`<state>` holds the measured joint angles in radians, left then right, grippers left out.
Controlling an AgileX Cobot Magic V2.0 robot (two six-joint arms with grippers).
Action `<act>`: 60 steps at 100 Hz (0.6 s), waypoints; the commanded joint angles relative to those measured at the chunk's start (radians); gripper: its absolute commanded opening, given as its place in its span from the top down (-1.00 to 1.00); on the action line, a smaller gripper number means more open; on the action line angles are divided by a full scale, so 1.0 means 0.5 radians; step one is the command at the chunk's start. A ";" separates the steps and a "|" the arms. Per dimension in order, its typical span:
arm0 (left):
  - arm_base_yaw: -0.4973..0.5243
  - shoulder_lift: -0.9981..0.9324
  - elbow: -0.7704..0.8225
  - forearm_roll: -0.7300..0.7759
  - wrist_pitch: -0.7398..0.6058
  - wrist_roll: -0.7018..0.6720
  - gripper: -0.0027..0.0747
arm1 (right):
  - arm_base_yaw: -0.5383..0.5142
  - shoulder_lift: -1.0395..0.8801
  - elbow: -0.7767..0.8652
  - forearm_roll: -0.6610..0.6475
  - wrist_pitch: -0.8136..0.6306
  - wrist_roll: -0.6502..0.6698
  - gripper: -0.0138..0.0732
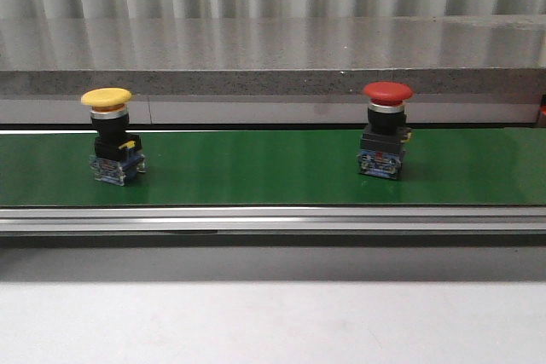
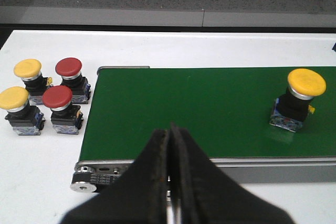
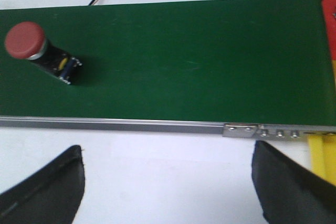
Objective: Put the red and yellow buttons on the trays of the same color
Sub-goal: 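Grasp the red button at the belt's end with the right gripper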
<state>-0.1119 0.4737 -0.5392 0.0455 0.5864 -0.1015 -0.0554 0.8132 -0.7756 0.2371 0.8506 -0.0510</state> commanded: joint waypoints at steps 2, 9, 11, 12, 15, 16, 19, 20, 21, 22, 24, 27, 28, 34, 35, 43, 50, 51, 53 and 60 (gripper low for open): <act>-0.013 0.012 -0.056 -0.017 -0.143 -0.006 0.98 | 0.002 0.060 -0.091 0.201 -0.077 -0.200 -0.80; -0.013 0.012 -0.056 -0.017 -0.143 -0.006 0.98 | 0.002 0.141 -0.126 0.331 -0.067 -0.337 -0.80; -0.013 0.012 -0.056 -0.017 -0.143 -0.006 0.98 | 0.002 0.168 -0.138 0.367 -0.062 -0.371 -0.80; -0.013 0.012 -0.056 -0.017 -0.143 -0.006 0.98 | 0.002 0.177 -0.143 0.390 -0.062 -0.393 -0.80; -0.013 0.012 -0.056 -0.017 -0.143 -0.006 0.98 | 0.002 0.216 -0.166 0.429 -0.053 -0.435 -0.80; -0.013 0.012 -0.056 -0.017 -0.143 -0.006 0.98 | 0.002 0.236 -0.172 0.438 -0.051 -0.445 -0.80; -0.013 0.012 -0.056 -0.017 -0.143 -0.006 0.98 | 0.002 0.278 -0.191 0.474 -0.046 -0.490 -0.80; -0.013 0.012 -0.056 -0.017 -0.143 -0.006 0.98 | 0.002 0.289 -0.201 0.480 -0.046 -0.498 -0.80; -0.013 0.012 -0.056 -0.017 -0.143 -0.006 0.98 | 0.002 0.311 -0.206 0.491 -0.046 -0.505 -0.80; -0.013 0.012 -0.056 -0.017 -0.143 -0.006 0.98 | 0.002 0.321 -0.216 0.496 -0.044 -0.519 -0.80; -0.013 0.012 -0.056 -0.017 -0.143 -0.006 0.98 | 0.007 0.353 -0.231 0.504 -0.041 -0.538 -0.80; -0.013 0.012 -0.056 -0.017 -0.143 -0.006 0.98 | 0.018 0.396 -0.251 0.505 -0.041 -0.557 -0.80; -0.013 0.012 -0.056 -0.017 -0.143 -0.006 0.98 | 0.022 0.417 -0.256 0.505 -0.041 -0.562 -0.80; -0.013 0.012 -0.056 -0.017 -0.143 -0.006 0.98 | 0.062 0.504 -0.297 0.503 -0.048 -0.604 -0.80; -0.013 0.012 -0.056 -0.017 -0.143 -0.006 0.98 | 0.067 0.526 -0.302 0.501 -0.050 -0.609 -0.80; -0.013 0.012 -0.056 -0.017 -0.143 -0.006 0.98 | 0.138 0.647 -0.356 0.492 -0.074 -0.666 -0.80; -0.013 0.012 -0.056 -0.017 -0.143 -0.006 0.98 | 0.194 0.749 -0.396 0.457 -0.118 -0.669 -0.80; -0.013 0.012 -0.056 -0.017 -0.143 -0.006 0.98 | 0.199 0.767 -0.399 0.454 -0.128 -0.669 -0.80; -0.013 0.012 -0.056 -0.017 -0.143 -0.006 0.98 | 0.215 0.795 -0.411 0.444 -0.141 -0.669 -0.80; -0.013 0.012 -0.056 -0.017 -0.143 -0.006 0.98 | 0.262 0.885 -0.440 0.402 -0.188 -0.669 -0.80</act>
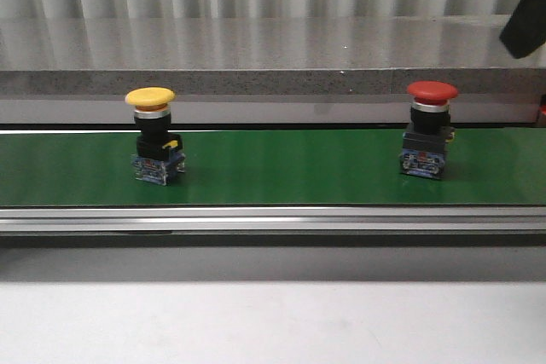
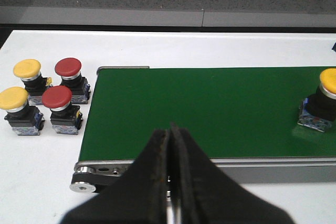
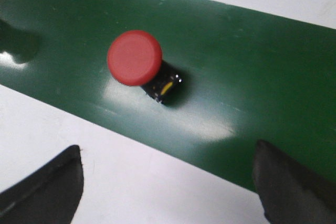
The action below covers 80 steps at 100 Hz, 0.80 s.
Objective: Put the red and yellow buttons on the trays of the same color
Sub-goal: 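Grasp the red button at the belt's end with the right gripper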
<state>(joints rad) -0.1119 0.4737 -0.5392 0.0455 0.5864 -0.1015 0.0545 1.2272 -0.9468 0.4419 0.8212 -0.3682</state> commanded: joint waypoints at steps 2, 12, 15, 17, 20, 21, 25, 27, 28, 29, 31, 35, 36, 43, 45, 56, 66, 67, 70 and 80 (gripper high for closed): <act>-0.013 0.012 -0.056 -0.017 -0.143 -0.006 0.98 | 0.056 0.073 -0.107 -0.019 -0.142 -0.035 -0.80; -0.013 0.012 -0.056 -0.017 -0.143 -0.006 0.98 | 0.108 0.198 -0.144 -0.066 -0.199 -0.035 -0.80; -0.013 0.012 -0.056 -0.017 -0.143 -0.006 0.98 | 0.119 0.229 -0.154 -0.077 -0.216 -0.035 -0.80; -0.013 0.012 -0.056 -0.017 -0.143 -0.006 0.98 | 0.126 0.252 -0.162 -0.083 -0.227 -0.035 -0.80; -0.013 0.012 -0.056 -0.017 -0.143 -0.006 0.98 | 0.135 0.281 -0.173 -0.092 -0.248 -0.035 -0.80; -0.013 0.012 -0.056 -0.017 -0.143 -0.006 0.98 | 0.135 0.296 -0.175 -0.092 -0.259 -0.035 -0.80; -0.013 0.012 -0.056 -0.017 -0.143 -0.006 0.98 | 0.137 0.332 -0.190 -0.105 -0.282 -0.035 -0.80; -0.013 0.012 -0.056 -0.017 -0.143 -0.006 0.98 | 0.137 0.351 -0.197 -0.105 -0.300 -0.035 -0.80; -0.013 0.012 -0.056 -0.017 -0.143 -0.006 0.98 | 0.137 0.364 -0.199 -0.105 -0.311 -0.035 -0.80; -0.013 0.012 -0.056 -0.017 -0.143 -0.006 0.98 | 0.137 0.371 -0.201 -0.107 -0.317 -0.035 -0.80; -0.013 0.012 -0.056 -0.017 -0.143 -0.006 0.98 | 0.137 0.389 -0.207 -0.107 -0.335 -0.035 -0.80; -0.013 0.012 -0.056 -0.017 -0.143 -0.006 0.98 | 0.137 0.422 -0.211 -0.107 -0.382 -0.035 -0.80; -0.013 0.012 -0.056 -0.017 -0.143 -0.006 0.98 | 0.137 0.426 -0.211 -0.109 -0.391 -0.035 -0.80; -0.013 0.012 -0.056 -0.017 -0.143 -0.006 0.98 | 0.137 0.479 -0.216 -0.111 -0.445 -0.035 -0.80; -0.013 0.012 -0.056 -0.017 -0.143 -0.006 0.98 | 0.137 0.494 -0.219 -0.113 -0.450 -0.035 -0.80; -0.013 0.012 -0.056 -0.017 -0.143 -0.006 0.98 | 0.137 0.541 -0.226 -0.120 -0.435 -0.035 -0.63; -0.013 0.012 -0.056 -0.017 -0.143 -0.006 0.98 | 0.137 0.536 -0.229 -0.120 -0.409 -0.035 -0.19; -0.013 0.012 -0.056 -0.017 -0.143 -0.006 0.98 | 0.137 0.536 -0.229 -0.120 -0.407 -0.035 -0.12; -0.013 0.012 -0.056 -0.017 -0.143 -0.006 0.98 | 0.137 0.532 -0.233 -0.120 -0.397 -0.035 0.01; -0.013 0.012 -0.056 -0.017 -0.143 -0.006 0.98 | 0.135 0.529 -0.289 -0.120 -0.279 -0.035 0.23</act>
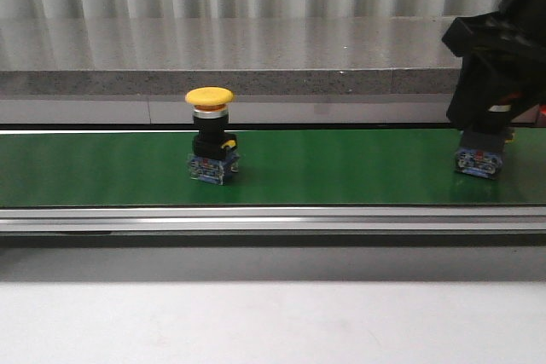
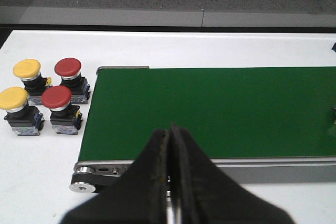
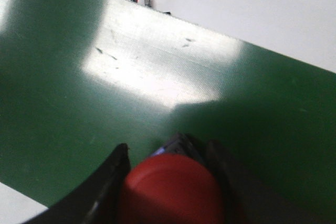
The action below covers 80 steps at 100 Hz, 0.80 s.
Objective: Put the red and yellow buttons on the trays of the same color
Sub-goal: 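Grasp the red button at the belt's end with the right gripper, then lower the red button into the red tray and open the right gripper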
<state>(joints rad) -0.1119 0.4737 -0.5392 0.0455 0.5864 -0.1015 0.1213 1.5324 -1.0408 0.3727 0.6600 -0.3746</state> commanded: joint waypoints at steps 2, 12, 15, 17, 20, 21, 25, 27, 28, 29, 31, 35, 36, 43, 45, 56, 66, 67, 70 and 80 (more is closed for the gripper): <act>-0.013 0.012 -0.056 -0.017 -0.143 -0.006 0.98 | 0.000 -0.081 -0.120 0.018 0.077 -0.022 0.23; -0.013 0.012 -0.056 -0.017 -0.143 -0.006 0.98 | -0.020 -0.081 -0.245 -0.013 0.251 -0.020 0.23; -0.013 0.012 -0.056 -0.017 -0.143 -0.006 0.98 | -0.034 -0.081 -0.295 -0.035 0.290 -0.012 0.23; -0.013 0.012 -0.056 -0.017 -0.143 -0.006 0.98 | -0.046 -0.081 -0.328 -0.051 0.318 -0.004 0.23; -0.013 0.012 -0.056 -0.017 -0.143 -0.006 0.98 | -0.064 -0.081 -0.372 -0.076 0.356 0.013 0.23; -0.013 0.012 -0.056 -0.017 -0.143 -0.006 0.98 | -0.069 -0.081 -0.383 -0.091 0.373 0.019 0.23; -0.013 0.012 -0.056 -0.017 -0.143 -0.006 0.98 | -0.106 -0.081 -0.446 -0.123 0.421 0.049 0.23; -0.013 0.012 -0.056 -0.017 -0.143 -0.006 0.98 | -0.128 -0.081 -0.477 -0.143 0.435 0.066 0.23; -0.013 0.012 -0.056 -0.017 -0.143 -0.006 0.98 | -0.136 -0.081 -0.488 -0.156 0.449 0.073 0.23; -0.013 0.012 -0.056 -0.017 -0.143 -0.006 0.98 | -0.151 -0.081 -0.509 -0.162 0.456 0.084 0.23; -0.013 0.012 -0.056 -0.017 -0.143 -0.006 0.98 | -0.177 -0.081 -0.539 -0.180 0.474 0.103 0.23; -0.013 0.012 -0.056 -0.017 -0.143 -0.006 0.98 | -0.223 -0.081 -0.587 -0.207 0.500 0.121 0.23; -0.013 0.012 -0.056 -0.017 -0.143 -0.006 0.98 | -0.243 -0.081 -0.605 -0.210 0.503 0.126 0.23; -0.013 0.012 -0.056 -0.017 -0.143 -0.006 0.98 | -0.363 -0.081 -0.691 -0.227 0.508 0.149 0.23; -0.013 0.012 -0.056 -0.017 -0.143 -0.006 0.98 | -0.403 -0.081 -0.714 -0.227 0.508 0.162 0.23; -0.013 0.012 -0.056 -0.017 -0.143 -0.006 0.98 | -0.613 -0.081 -0.806 -0.227 0.482 0.229 0.23; -0.013 0.012 -0.056 -0.017 -0.143 -0.006 0.98 | -0.838 -0.075 -0.848 -0.227 0.410 0.295 0.23; -0.013 0.012 -0.056 -0.017 -0.143 -0.006 0.98 | -0.854 -0.073 -0.848 -0.227 0.397 0.298 0.23; -0.013 0.012 -0.056 -0.017 -0.143 -0.006 0.98 | -0.913 -0.070 -0.850 -0.227 0.369 0.316 0.23; -0.013 0.012 -0.056 -0.017 -0.143 -0.006 0.98 | -1.122 -0.049 -0.851 -0.227 0.254 0.398 0.23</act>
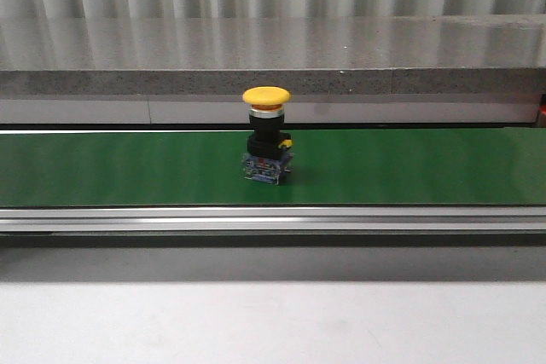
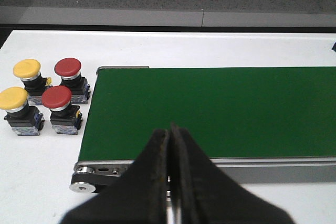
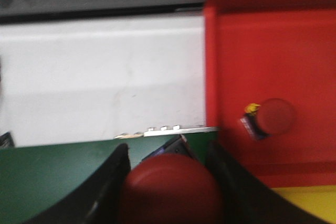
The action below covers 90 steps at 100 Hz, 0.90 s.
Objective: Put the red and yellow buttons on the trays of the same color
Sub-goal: 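Lower the red button into the red tray and open the right gripper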
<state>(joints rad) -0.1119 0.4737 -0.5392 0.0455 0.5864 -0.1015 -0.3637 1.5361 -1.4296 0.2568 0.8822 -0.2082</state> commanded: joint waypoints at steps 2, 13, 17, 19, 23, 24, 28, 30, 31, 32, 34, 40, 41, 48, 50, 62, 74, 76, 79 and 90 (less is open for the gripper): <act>-0.013 0.012 -0.056 -0.017 -0.143 -0.006 0.98 | -0.178 -0.046 -0.074 0.004 -0.217 0.077 0.23; -0.013 0.012 -0.056 -0.017 -0.143 -0.006 0.98 | -0.357 0.027 -0.074 0.004 -0.334 0.146 0.23; -0.013 0.012 -0.056 -0.017 -0.143 -0.006 0.98 | -0.410 0.058 -0.074 0.004 -0.364 0.172 0.23; -0.013 0.012 -0.056 -0.017 -0.143 -0.006 0.98 | -0.431 0.079 -0.074 0.004 -0.383 0.187 0.23; -0.013 0.012 -0.056 -0.017 -0.143 -0.006 0.98 | -0.463 0.127 -0.074 0.004 -0.425 0.209 0.23; -0.013 0.012 -0.056 -0.017 -0.143 -0.006 0.98 | -0.473 0.135 -0.074 0.004 -0.432 0.216 0.23; -0.013 0.012 -0.056 -0.017 -0.143 -0.006 0.98 | -0.494 0.189 -0.074 0.009 -0.480 0.218 0.23; -0.013 0.012 -0.056 -0.017 -0.143 -0.006 0.98 | -0.498 0.217 -0.074 0.008 -0.503 0.218 0.23; -0.013 0.012 -0.056 -0.017 -0.143 -0.006 0.98 | -0.503 0.226 -0.074 0.008 -0.510 0.218 0.23; -0.013 0.012 -0.056 -0.017 -0.143 -0.006 0.98 | -0.505 0.245 -0.074 0.010 -0.525 0.218 0.23; -0.013 0.012 -0.056 -0.017 -0.143 -0.006 0.98 | -0.505 0.274 -0.074 0.011 -0.546 0.218 0.23; -0.013 0.012 -0.056 -0.017 -0.143 -0.006 0.98 | -0.505 0.353 -0.074 0.011 -0.606 0.218 0.23; -0.013 0.012 -0.056 -0.017 -0.143 -0.006 0.98 | -0.505 0.373 -0.077 0.011 -0.618 0.218 0.23; -0.013 0.012 -0.056 -0.017 -0.143 -0.006 0.98 | -0.505 0.471 -0.079 0.011 -0.677 0.218 0.23; -0.013 0.012 -0.056 -0.017 -0.143 -0.006 0.98 | -0.505 0.489 -0.080 0.011 -0.695 0.218 0.23; -0.013 0.012 -0.056 -0.017 -0.143 -0.006 0.98 | -0.505 0.617 -0.080 0.011 -0.759 0.218 0.23; -0.013 0.012 -0.056 -0.017 -0.143 -0.006 0.98 | -0.510 0.707 -0.080 0.011 -0.820 0.216 0.23; -0.013 0.012 -0.056 -0.017 -0.143 -0.006 0.98 | -0.510 0.716 -0.080 0.011 -0.827 0.216 0.23; -0.013 0.012 -0.056 -0.017 -0.143 -0.006 0.98 | -0.510 0.733 -0.080 0.011 -0.838 0.216 0.23; -0.013 0.012 -0.056 -0.017 -0.143 -0.006 0.98 | -0.510 0.784 -0.080 0.011 -0.877 0.216 0.23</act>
<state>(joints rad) -0.1119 0.4737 -0.5392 0.0455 0.5864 -0.1015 -0.6108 1.9710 -1.4318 0.2548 0.5145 -0.1016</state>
